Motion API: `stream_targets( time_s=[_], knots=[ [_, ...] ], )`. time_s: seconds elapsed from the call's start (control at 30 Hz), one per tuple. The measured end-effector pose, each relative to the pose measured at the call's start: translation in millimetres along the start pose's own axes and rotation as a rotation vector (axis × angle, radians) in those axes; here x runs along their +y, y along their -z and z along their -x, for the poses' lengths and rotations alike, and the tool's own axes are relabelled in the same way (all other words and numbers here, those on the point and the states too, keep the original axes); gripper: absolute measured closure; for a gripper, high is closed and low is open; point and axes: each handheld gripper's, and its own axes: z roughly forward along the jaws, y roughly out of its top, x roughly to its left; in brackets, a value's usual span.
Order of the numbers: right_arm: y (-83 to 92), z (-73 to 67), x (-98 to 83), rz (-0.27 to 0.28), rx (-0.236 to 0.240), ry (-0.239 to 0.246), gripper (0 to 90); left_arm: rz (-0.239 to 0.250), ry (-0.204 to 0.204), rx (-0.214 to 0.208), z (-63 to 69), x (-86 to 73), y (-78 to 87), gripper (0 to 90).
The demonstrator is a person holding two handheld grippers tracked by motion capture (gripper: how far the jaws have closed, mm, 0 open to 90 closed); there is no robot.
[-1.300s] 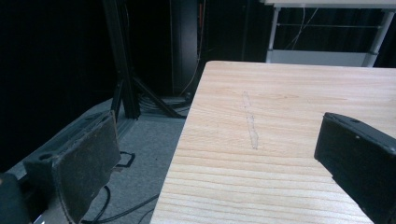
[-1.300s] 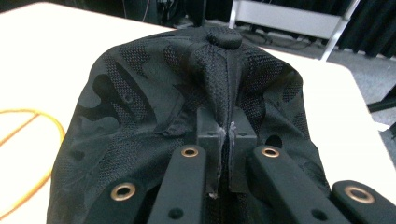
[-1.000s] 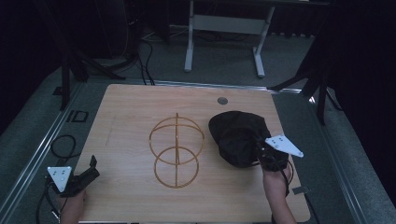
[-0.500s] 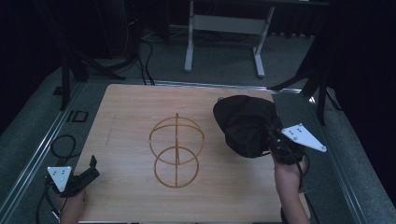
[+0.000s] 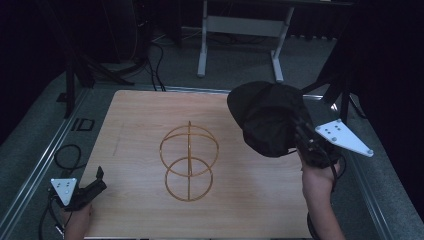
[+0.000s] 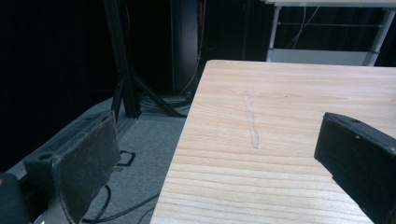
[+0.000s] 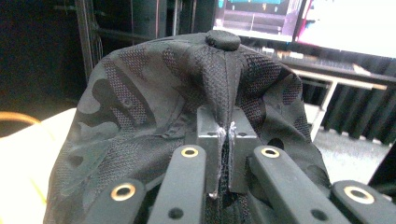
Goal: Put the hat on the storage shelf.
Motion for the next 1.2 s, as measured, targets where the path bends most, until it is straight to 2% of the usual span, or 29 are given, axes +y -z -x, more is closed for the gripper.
stream_targets(
  time_s=[0.1,0.27,0.5,0.77,0.97,1.0,1.2],
  knots=[
    [0.0,-3.7,14.0,0.026,0.019,-0.005,86.8,0.001,0.003,0.001,-0.1,0.0,-0.1,0.6],
    [-0.9,-13.6,22.7,0.046,0.042,0.001,86.8,0.002,0.005,0.000,-0.2,0.0,-0.2,0.6],
    [-6.0,-31.2,29.6,0.060,0.094,0.008,86.8,0.001,0.002,-0.001,-0.3,-0.1,0.1,0.6],
    [-12.4,-56.5,34.7,0.081,0.181,0.011,86.8,0.004,0.007,-0.001,-0.1,-0.1,-0.1,0.6],
    [-13.6,-72.5,38.3,0.089,0.228,0.025,86.8,0.003,0.007,-0.002,-0.4,-0.1,-0.1,0.6],
    [-13.7,-79.4,39.9,0.093,0.249,0.031,86.8,0.003,0.005,-0.002,-0.5,-0.1,-0.1,0.6],
    [-11.5,-94.5,42.2,0.112,0.297,0.028,86.8,0.003,0.005,-0.002,-0.3,-0.1,0.0,0.6]
  ],
)
